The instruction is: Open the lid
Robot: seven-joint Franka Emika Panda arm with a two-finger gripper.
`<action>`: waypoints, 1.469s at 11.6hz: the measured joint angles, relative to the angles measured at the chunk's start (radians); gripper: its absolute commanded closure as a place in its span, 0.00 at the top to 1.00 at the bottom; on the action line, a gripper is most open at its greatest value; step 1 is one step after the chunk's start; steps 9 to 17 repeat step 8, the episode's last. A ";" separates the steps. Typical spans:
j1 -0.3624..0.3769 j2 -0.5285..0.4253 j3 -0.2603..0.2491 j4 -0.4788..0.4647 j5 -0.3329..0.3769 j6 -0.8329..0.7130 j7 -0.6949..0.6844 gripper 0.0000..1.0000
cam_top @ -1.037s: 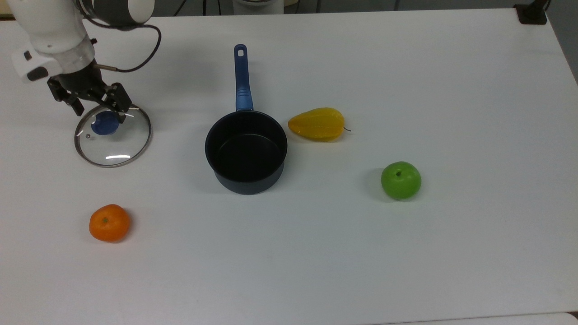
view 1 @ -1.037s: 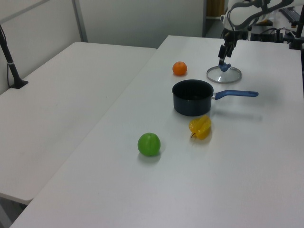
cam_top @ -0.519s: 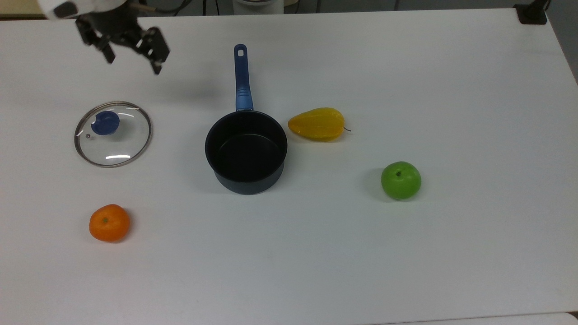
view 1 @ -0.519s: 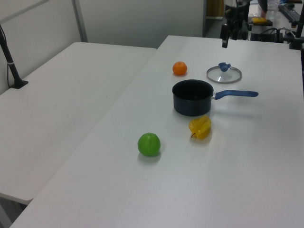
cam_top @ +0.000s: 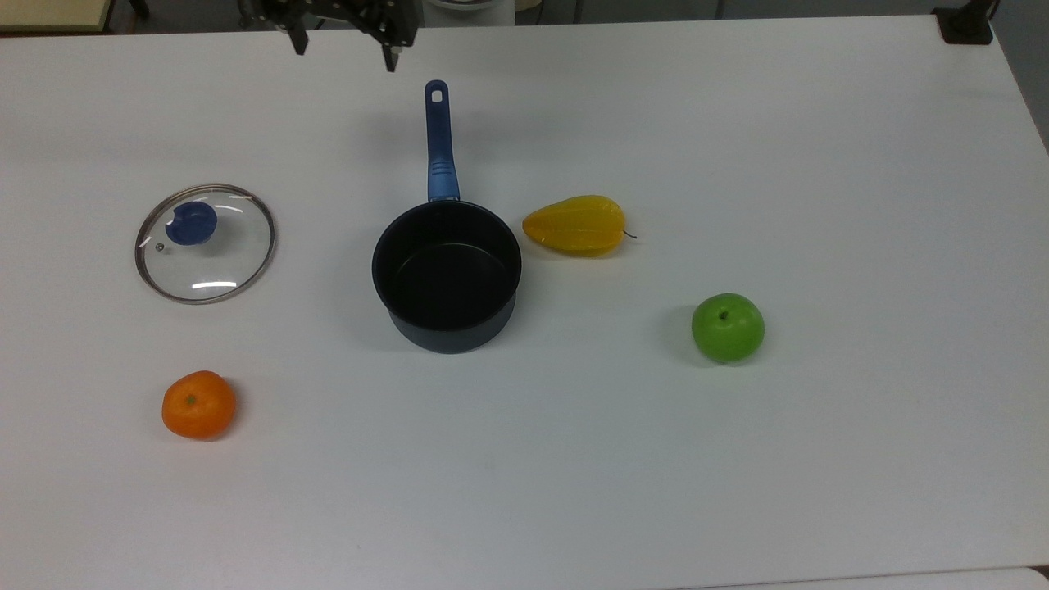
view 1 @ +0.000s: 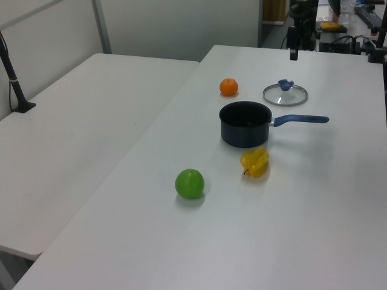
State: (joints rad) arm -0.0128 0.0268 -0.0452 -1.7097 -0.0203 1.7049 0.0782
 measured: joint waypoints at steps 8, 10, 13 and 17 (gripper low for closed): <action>0.001 -0.018 0.017 -0.037 -0.001 0.000 0.011 1.00; 0.001 -0.018 0.017 -0.037 -0.001 0.000 0.011 1.00; 0.001 -0.018 0.017 -0.037 -0.001 0.000 0.011 1.00; 0.001 -0.018 0.017 -0.037 -0.001 0.000 0.011 1.00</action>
